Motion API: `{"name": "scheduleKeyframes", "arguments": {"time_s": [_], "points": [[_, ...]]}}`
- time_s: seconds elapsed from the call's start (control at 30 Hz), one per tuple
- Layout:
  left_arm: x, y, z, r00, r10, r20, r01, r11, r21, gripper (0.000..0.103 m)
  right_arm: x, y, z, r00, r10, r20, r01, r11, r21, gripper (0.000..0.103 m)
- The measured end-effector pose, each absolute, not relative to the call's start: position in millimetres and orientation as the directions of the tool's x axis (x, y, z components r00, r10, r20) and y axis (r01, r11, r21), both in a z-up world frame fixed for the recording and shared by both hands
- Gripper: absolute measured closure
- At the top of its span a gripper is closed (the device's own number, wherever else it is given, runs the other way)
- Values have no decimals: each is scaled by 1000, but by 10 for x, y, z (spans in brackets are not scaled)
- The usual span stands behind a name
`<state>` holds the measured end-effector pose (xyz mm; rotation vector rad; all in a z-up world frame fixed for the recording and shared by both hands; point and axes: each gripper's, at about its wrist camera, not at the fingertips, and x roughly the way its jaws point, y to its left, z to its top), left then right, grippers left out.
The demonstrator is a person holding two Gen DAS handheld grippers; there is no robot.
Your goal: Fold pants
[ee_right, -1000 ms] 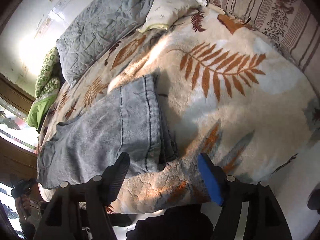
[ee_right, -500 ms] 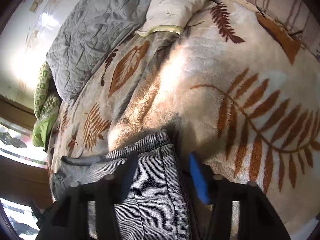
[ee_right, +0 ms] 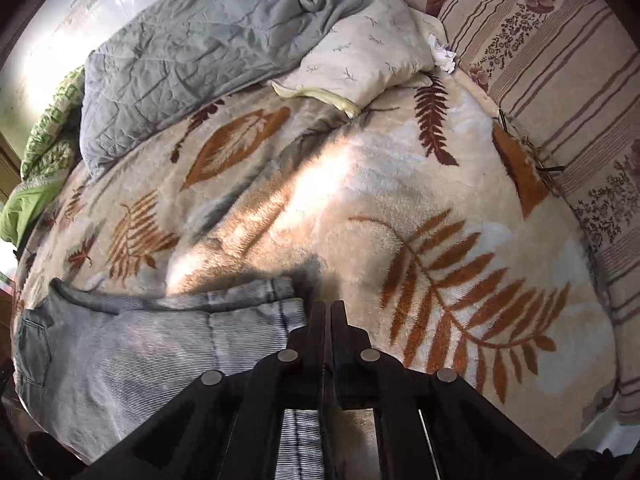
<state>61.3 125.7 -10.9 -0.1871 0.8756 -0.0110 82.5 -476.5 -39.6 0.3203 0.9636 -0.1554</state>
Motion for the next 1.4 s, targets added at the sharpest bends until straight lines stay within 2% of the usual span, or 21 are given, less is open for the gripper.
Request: {"name": "scheduleKeyframes", "arguments": {"time_s": [0.03, 0.07, 0.1, 0.17, 0.23, 0.33, 0.37, 0.4, 0.53, 0.67, 0.73, 0.8, 0.83, 0.9, 0.97, 1.1, 1.23, 1.27, 1.33, 1.37, 1.4], "points": [[650, 1220, -135, 640, -64, -766, -61, 989, -134, 35, 828, -4667, -274, 595, 27, -804, 242, 947, 211, 94], [699, 1200, -221, 621, -22, -784, -77, 993, -89, 35, 865, -4508, -148, 621, 51, -782, 195, 957, 217, 81], [769, 1204, -357, 581, 15, -814, -99, 994, -52, 35, 912, -4328, -17, 637, 92, -765, 137, 964, 229, 53], [860, 1279, -681, 500, 21, -866, -129, 990, -50, 35, 1052, -3868, 177, 643, 225, -733, -7, 958, 287, 18], [795, 1258, -700, 552, 36, -833, -115, 993, -33, 35, 1216, -3324, 276, 606, 371, -704, -178, 926, 334, 18], [772, 1263, -710, 564, 29, -825, -107, 994, -38, 35, 1510, -2476, 189, 473, 503, -723, -354, 860, 367, 27], [768, 1282, -714, 570, 18, -821, -98, 994, -46, 35, 1603, -2210, 124, 436, 511, -741, -400, 847, 349, 36], [756, 1283, -717, 577, 11, -817, -89, 995, -49, 35, 1709, -1968, 42, 406, 498, -766, -427, 845, 323, 41], [727, 1262, -720, 597, 8, -802, -63, 997, -37, 35, 2037, -1357, -250, 346, 458, -819, -500, 828, 252, 47], [729, 1287, -713, 604, -12, -797, -54, 997, -56, 35, 2216, -1055, -378, 303, 430, -851, -568, 798, 201, 50], [731, 1280, -714, 606, -11, -795, -52, 997, -53, 34, 2285, -956, -441, 286, 415, -864, -587, 788, 184, 55], [735, 1274, -712, 608, -9, -794, -51, 997, -51, 34, 2337, -888, -515, 259, 412, -874, -596, 780, 191, 65], [736, 1277, -712, 608, -11, -794, -50, 997, -53, 34, 2361, -865, -561, 250, 401, -882, -598, 780, 185, 66], [738, 1289, -709, 608, -20, -794, -50, 997, -63, 34, 2379, -835, -615, 231, 388, -892, -601, 778, 183, 86], [738, 1303, -703, 608, -29, -793, -51, 996, -75, 34, 2370, -799, -606, 242, 358, -902, -613, 777, 144, 100], [686, 1293, -609, 642, -20, -766, -64, 995, -80, 34, 2361, -739, -449, 318, 308, -897, -628, 777, 44, 101], [528, 1220, -318, 768, -32, -640, -33, 995, -89, 34, 2447, -673, -391, 377, 267, -887, -617, 786, -25, 101], [539, 1163, -328, 763, -56, -644, -2, 996, -89, 31, 2475, -657, -438, 379, 255, -890, -612, 790, -34, 101], [676, 990, -552, 667, -75, -741, 65, 997, -43, 27, 2540, -647, -605, 353, 238, -905, -597, 802, -22, 101], [743, 927, -708, 613, -32, -790, 65, 998, 10, 27, 2545, -653, -659, 360, 246, -900, -589, 808, -14, 101], [752, 876, -773, 612, 6, -791, 72, 995, 63, 25, 2526, -675, -667, 375, 264, -889, -582, 813, -4, 100]]}}
